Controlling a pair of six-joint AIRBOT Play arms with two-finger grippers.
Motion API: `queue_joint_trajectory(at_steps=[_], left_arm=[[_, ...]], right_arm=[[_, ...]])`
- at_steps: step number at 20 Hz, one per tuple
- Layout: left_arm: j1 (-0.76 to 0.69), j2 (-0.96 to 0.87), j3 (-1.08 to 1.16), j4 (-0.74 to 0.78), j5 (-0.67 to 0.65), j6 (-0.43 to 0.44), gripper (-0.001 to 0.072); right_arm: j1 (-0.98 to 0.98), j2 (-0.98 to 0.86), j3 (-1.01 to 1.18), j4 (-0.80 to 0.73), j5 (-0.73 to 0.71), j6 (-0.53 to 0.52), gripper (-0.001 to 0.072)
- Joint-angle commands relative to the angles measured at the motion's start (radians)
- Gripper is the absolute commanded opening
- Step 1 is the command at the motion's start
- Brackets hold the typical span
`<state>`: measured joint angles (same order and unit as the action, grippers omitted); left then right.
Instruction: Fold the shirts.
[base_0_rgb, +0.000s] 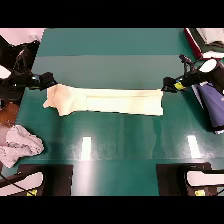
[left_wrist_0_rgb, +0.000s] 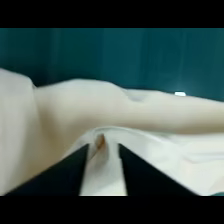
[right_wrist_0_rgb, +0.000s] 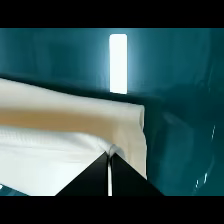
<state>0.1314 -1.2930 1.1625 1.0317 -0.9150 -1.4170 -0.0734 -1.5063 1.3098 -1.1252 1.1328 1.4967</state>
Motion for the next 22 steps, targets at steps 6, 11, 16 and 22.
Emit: queue_joint_trajectory(at_steps=[6, 11, 16, 22], left_arm=[[-0.001, -0.058, 0.122, -0.026, -0.075, -0.019, 0.0542], [-0.001, -0.059, 0.115, -0.015, -0.271, 0.074, 0.0026], [-0.067, -0.059, 0.115, -0.003, -0.300, 0.075, 0.0026], [-0.298, -0.074, 0.115, 0.030, -0.161, 0.054, 0.0026]], right_arm=[[-0.068, -0.082, 0.183, 0.034, 0.151, -0.052, 0.0616], [-0.151, -0.083, 0.034, 0.035, 0.280, -0.132, 0.0616], [-0.215, -0.083, -0.156, 0.193, 0.171, -0.238, 0.0616], [-0.196, -0.084, -0.259, 0.373, 0.062, -0.321, 0.0593]])
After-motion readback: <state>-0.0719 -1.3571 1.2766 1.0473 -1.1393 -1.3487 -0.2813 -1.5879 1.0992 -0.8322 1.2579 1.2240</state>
